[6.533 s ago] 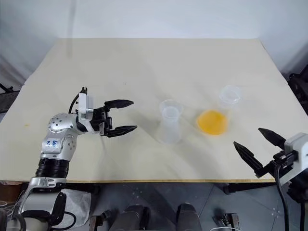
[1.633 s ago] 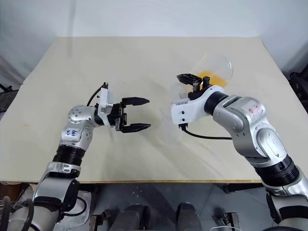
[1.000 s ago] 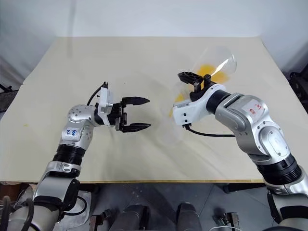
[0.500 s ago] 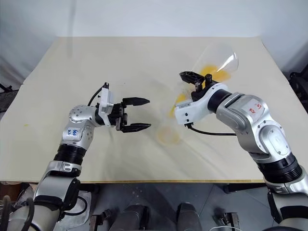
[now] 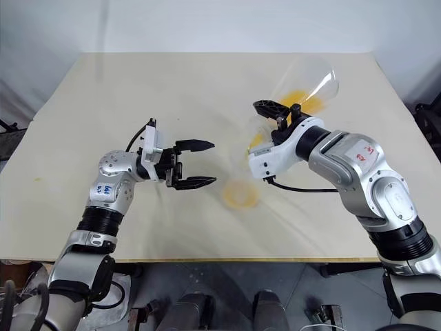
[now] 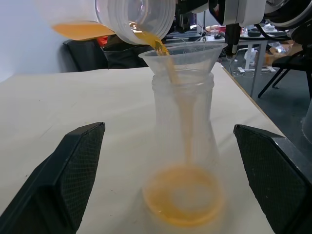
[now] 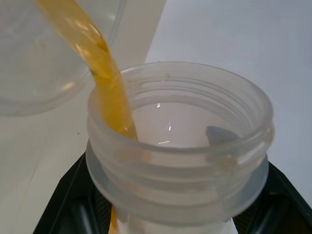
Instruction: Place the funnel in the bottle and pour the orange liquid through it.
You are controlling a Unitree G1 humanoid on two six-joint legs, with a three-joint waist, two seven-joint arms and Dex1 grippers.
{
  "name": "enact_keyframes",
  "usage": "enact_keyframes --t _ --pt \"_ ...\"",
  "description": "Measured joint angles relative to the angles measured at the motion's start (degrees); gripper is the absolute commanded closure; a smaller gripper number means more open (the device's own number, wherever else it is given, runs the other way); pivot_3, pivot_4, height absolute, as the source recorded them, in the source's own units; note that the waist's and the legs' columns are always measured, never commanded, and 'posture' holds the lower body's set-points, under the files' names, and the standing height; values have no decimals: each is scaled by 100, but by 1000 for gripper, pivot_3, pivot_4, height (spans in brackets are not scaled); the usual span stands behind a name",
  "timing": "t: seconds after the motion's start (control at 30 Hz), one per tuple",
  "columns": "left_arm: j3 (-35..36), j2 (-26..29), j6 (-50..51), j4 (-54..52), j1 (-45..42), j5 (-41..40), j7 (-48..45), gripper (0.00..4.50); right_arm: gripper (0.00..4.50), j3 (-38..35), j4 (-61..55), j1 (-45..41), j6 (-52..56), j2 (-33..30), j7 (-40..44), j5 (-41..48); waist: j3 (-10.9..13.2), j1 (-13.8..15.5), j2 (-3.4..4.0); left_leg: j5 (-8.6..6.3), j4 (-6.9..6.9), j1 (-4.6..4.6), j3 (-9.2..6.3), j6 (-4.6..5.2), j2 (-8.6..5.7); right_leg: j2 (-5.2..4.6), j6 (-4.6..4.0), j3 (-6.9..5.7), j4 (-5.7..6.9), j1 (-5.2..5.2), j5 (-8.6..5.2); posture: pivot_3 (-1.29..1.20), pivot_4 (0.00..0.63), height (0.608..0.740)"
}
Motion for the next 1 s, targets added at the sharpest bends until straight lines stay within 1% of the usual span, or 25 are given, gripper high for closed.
enact_keyframes --t 0.67,1.0 --pt "-1 -1 8 32 -22 16 3 0 1972 -16 0 2 -208 -61 -105 -70 0 0 0 0 0 0 0 0 0 0 0 0 1 0 0 0 150 740" --pt "-1 -1 8 51 -24 39 1 0 1972 -168 0 6 -320 -110 -118 -122 0 -3 0 0 0 0 0 0 0 0 0 0 1 0 0 0 150 740"
